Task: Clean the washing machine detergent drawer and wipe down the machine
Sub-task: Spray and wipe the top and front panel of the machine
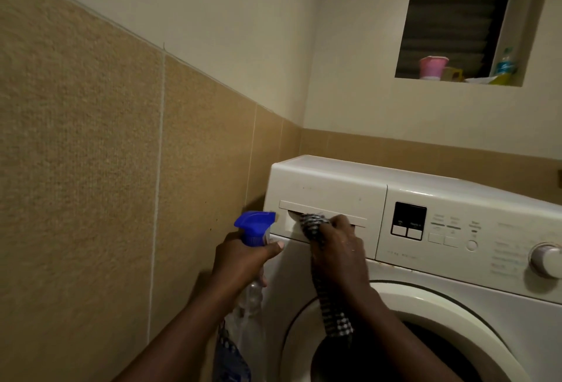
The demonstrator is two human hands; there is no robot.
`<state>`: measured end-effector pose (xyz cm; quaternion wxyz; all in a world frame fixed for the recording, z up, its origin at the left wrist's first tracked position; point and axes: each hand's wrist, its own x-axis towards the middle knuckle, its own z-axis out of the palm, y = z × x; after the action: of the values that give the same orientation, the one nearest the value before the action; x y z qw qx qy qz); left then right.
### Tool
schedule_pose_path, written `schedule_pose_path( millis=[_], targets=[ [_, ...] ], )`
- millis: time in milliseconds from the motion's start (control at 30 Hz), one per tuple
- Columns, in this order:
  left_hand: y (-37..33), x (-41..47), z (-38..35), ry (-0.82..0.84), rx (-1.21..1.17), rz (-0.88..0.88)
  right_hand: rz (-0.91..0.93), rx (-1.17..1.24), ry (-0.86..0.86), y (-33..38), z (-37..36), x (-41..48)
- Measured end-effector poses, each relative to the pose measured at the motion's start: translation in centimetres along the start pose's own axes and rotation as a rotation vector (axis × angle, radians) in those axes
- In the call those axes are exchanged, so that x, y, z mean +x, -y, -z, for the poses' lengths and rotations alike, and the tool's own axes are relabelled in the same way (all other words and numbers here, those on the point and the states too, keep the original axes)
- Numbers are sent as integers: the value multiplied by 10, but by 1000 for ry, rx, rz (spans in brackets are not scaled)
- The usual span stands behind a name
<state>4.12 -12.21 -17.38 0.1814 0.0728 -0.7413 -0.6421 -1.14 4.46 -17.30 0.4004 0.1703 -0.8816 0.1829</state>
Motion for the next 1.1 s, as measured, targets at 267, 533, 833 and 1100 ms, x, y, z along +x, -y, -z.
schedule_pose_path(
  millis=[267, 533, 833, 1100],
  targets=[
    [3, -4, -4, 44, -27, 35, 76, 11, -24, -18, 3, -12],
    [-3, -17, -22, 125, -37, -15, 29, 28, -221, -40, 12, -14],
    [-3, -31, -53, 163, -22, -55, 66, 275, -38, -78, 48, -53],
    [-41, -36, -115, 173, -66, -169, -300, 452, -645, -130, 123, -36]
  ],
)
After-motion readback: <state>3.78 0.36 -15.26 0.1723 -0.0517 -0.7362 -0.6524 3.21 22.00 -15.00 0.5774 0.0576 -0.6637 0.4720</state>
